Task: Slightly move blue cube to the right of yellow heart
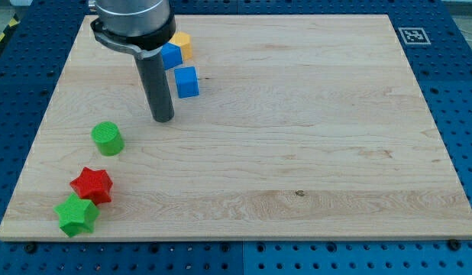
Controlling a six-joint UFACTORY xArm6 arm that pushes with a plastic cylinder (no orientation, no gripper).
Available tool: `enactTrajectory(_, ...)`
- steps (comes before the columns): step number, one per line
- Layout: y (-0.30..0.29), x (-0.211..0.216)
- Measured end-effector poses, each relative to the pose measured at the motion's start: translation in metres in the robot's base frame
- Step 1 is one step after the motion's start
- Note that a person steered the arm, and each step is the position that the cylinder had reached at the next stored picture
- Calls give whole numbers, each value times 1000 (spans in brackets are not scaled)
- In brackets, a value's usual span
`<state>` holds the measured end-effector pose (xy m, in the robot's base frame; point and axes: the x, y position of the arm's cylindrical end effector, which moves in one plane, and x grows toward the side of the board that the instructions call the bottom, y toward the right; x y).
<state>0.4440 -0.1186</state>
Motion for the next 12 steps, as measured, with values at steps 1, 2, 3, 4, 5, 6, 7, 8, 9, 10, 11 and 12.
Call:
enactTrajectory(1, -4, 5)
enactTrajectory(2, -4, 5)
enactTrajectory(3, 9, 5)
enactTrajectory(4, 18, 5)
enactTrajectory(5, 23, 5)
enactTrajectory(6, 27, 4)
enactTrajectory(7, 27, 4)
enactTrajectory(8, 27, -14)
enactTrajectory(9, 27, -31)
enactTrajectory(10, 27, -31)
enactTrajectory(11, 27, -45)
enactTrajectory(12, 27, -55)
